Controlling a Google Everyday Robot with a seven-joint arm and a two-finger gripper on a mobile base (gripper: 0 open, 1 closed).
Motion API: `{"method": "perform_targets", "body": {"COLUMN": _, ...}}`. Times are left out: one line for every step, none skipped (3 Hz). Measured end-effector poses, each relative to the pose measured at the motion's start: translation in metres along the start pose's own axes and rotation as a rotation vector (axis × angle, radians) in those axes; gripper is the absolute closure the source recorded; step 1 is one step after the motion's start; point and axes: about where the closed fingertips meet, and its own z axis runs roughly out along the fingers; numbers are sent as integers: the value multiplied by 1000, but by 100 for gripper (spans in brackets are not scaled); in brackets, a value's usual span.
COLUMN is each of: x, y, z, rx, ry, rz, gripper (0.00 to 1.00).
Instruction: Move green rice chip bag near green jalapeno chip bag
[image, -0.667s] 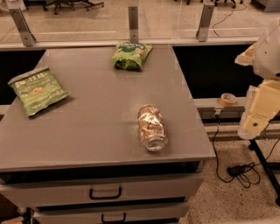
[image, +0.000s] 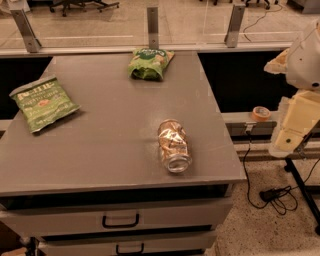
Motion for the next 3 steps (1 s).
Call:
{"method": "perform_targets", "body": {"x": -34, "y": -29, "z": 29, "rx": 2, "ry": -80, "rz": -61, "gripper": 0}}
{"method": "perform_targets", "body": {"x": -82, "y": -71, "z": 67, "rx": 32, "ry": -170, "rz": -127, "gripper": 0}}
{"method": "perform_targets", "body": {"x": -134, "y": -116, "z": 86, "rx": 99, "ry": -274, "rz": -148, "gripper": 0}}
